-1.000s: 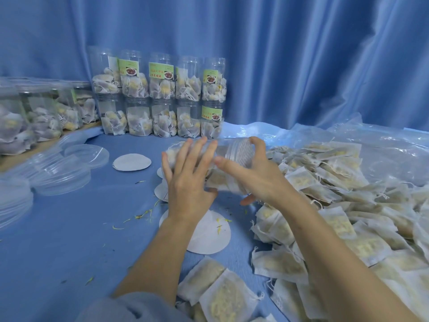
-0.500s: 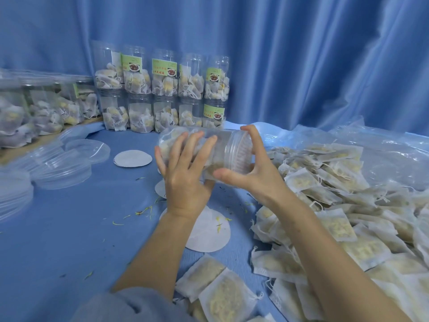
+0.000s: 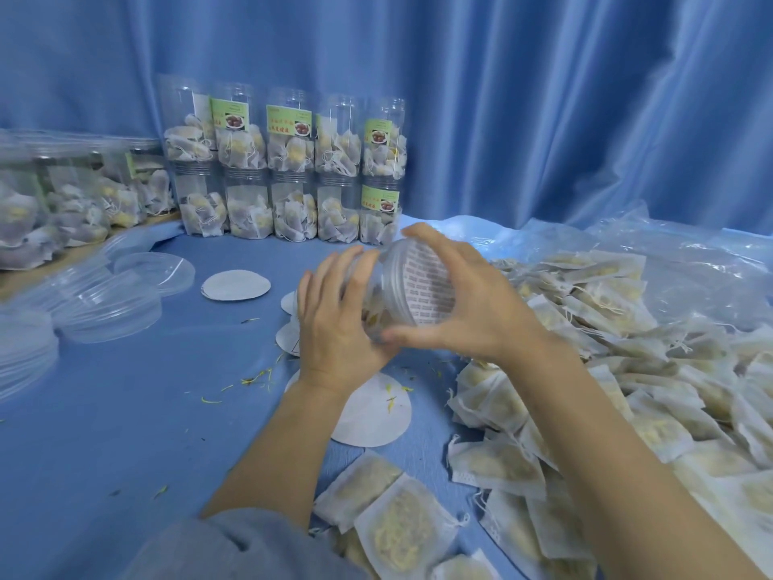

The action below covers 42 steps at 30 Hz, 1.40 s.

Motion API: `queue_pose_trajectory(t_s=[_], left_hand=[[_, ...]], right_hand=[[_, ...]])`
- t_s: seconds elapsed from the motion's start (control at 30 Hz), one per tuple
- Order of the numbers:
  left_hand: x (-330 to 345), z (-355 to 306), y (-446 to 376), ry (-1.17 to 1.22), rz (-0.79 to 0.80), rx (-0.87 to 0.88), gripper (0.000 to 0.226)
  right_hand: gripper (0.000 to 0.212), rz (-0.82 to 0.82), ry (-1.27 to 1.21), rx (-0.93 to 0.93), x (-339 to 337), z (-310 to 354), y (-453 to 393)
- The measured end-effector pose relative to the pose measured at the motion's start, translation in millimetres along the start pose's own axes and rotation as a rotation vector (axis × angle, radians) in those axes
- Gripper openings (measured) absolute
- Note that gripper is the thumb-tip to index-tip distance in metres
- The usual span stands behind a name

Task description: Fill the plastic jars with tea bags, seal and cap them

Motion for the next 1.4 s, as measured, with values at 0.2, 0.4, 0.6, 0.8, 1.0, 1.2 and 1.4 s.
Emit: queue_pose_trajectory(t_s=[0.2, 0.4, 0.6, 0.8, 1.0, 1.2, 1.4], left_hand=[[4, -6, 0, -0.282, -0.085, 0.162, 0.073], [8, 0, 4, -0.194, 0.02, 0.053, 0.084], [4, -2, 3, -0.141, 0.026, 0.066, 0.078], [5, -3, 2, -0.189, 0.022, 0.063, 0.078], [2, 12, -20, 0.278, 0.122, -0.5, 0.111], [-34, 17, -38, 0.862, 0.114, -0.873, 0.098], [-111, 33, -35, 0.839, 0.158, -0.952, 0.076]], right_hand=[[0.122, 0.209, -0.489, 0.65, 21, -17, 5], [0.115, 0.323, -0.185, 0.136, -1, -9, 1], [0.09, 0.062, -0.103, 0.079, -2, -15, 0], [0.088, 0.006, -0.377, 0.317, 12, -30, -3], [0.082, -0.137, -0.544, 0.208, 8, -2, -4], [0.038, -0.35, -0.539, -0.096, -20, 45, 10], [0.045, -0.212, -0.618, -0.197, -9, 101, 22]])
Point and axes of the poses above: each hand's wrist, its own y-axis away from the middle knuckle, its own x-axis out of the palm, z = x × y, the point moved 5 cm from there along -y, towards the middle knuckle, and after that the axes turned 13 degrees about x, right-handed, at the moved point
